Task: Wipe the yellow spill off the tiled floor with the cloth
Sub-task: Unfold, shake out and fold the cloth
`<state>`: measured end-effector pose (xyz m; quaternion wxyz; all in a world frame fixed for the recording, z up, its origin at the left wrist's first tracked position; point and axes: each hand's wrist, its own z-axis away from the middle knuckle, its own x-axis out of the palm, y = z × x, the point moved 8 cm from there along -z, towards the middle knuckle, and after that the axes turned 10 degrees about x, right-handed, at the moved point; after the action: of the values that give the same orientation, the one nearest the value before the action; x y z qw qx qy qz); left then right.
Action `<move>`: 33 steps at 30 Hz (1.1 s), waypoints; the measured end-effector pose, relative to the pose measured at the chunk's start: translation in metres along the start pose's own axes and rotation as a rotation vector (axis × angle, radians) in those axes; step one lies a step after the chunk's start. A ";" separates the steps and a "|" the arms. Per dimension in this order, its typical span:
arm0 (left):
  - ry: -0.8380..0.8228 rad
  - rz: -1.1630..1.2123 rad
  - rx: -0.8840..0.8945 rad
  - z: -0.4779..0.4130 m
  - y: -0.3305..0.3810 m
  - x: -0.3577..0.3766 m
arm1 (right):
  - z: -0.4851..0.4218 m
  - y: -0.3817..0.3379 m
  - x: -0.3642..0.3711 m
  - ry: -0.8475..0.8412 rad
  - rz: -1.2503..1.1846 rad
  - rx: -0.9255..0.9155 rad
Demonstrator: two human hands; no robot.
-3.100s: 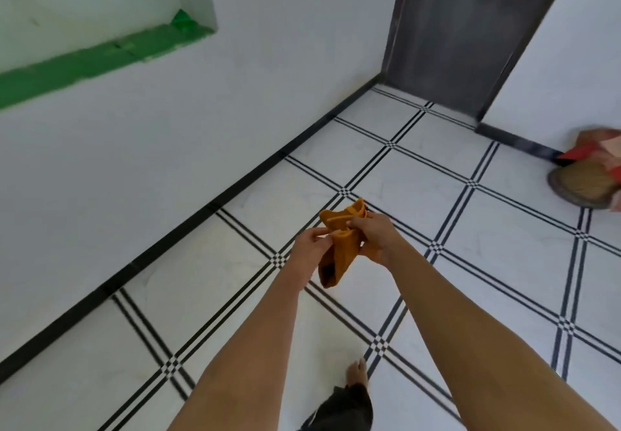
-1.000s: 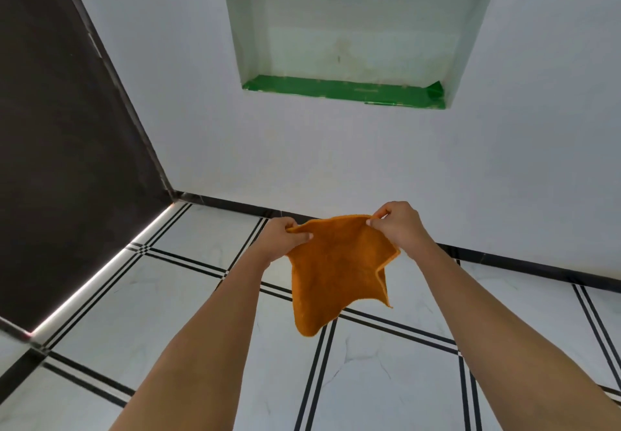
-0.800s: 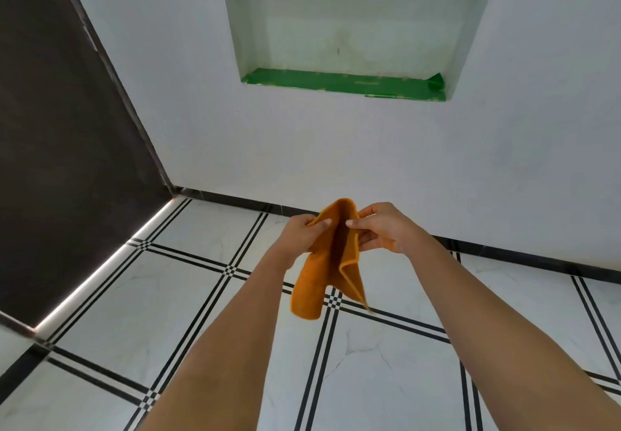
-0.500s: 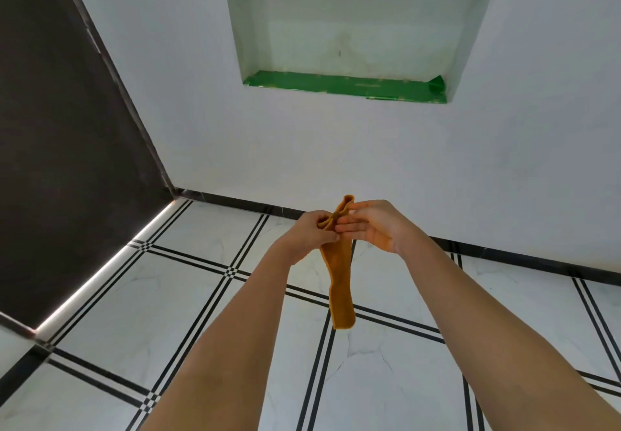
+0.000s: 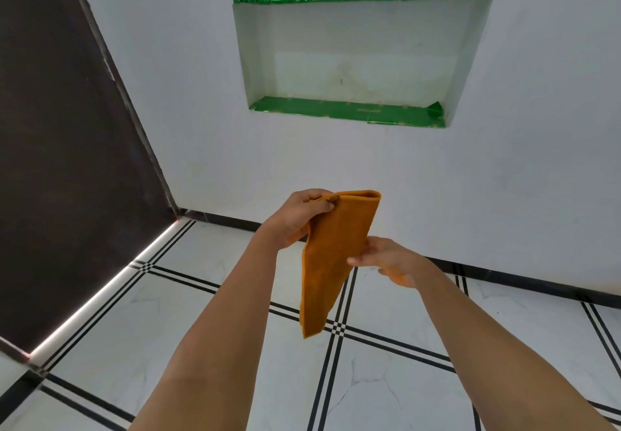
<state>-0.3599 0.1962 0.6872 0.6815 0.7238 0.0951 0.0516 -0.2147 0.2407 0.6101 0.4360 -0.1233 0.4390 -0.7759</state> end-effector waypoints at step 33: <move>0.121 0.244 -0.255 0.028 -0.081 -0.023 | 0.016 -0.072 -0.001 0.046 -0.372 -0.117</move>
<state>-0.3820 0.1679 0.6057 0.7493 0.6334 0.0403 0.1889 -0.2454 0.2494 0.6768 0.2669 -0.2095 0.4629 -0.8189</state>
